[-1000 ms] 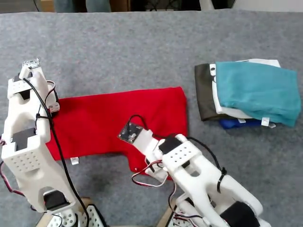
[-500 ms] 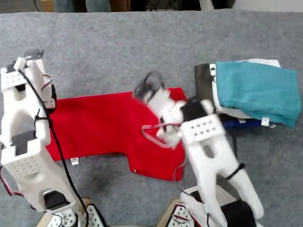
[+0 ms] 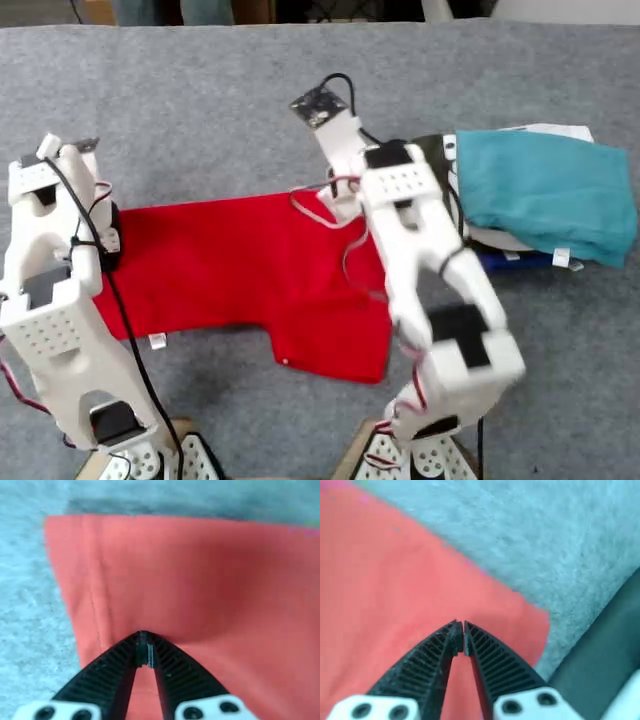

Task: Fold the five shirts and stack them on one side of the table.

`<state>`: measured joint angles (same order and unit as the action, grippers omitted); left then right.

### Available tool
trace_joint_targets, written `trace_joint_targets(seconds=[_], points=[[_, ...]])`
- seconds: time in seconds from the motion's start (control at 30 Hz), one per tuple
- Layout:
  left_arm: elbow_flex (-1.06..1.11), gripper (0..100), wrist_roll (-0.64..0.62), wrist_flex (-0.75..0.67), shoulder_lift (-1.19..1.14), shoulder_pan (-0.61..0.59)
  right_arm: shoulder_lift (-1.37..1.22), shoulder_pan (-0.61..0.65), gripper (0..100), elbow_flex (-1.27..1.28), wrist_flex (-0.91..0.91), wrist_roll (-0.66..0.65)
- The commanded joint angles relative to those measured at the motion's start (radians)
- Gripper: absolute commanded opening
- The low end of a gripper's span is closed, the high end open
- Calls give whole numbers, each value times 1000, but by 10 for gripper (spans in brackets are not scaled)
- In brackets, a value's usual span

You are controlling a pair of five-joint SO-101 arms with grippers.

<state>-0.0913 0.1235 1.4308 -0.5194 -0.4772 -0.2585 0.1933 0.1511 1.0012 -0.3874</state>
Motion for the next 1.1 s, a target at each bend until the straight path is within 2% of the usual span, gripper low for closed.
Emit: trace_joint_targets(seconds=[0.0,0.17,0.2,0.33,0.43,0.57,0.77,0.93,1.07], points=[[-18,29,-52,-20,-9,-30,-148,-63,14,-153,-23,25],[-18,29,-51,-18,20,-35,-280,-66,14,-266,8,20],[-16,29,-40,-15,28,-36,-280,-61,14,-286,38,21],[-18,29,132,51,80,-31,-237,-34,14,-389,232,15],[-19,29,144,55,126,-50,-197,-38,15,-470,362,15],[-39,29,133,20,164,-47,-165,-55,15,-549,431,15],[-74,29,-8,-130,91,-10,-278,-109,15,-524,307,17],[-111,29,-92,-135,-25,5,-458,-184,15,-518,256,21],[-111,29,-100,-135,-49,-1,-453,-193,15,-576,321,23]])
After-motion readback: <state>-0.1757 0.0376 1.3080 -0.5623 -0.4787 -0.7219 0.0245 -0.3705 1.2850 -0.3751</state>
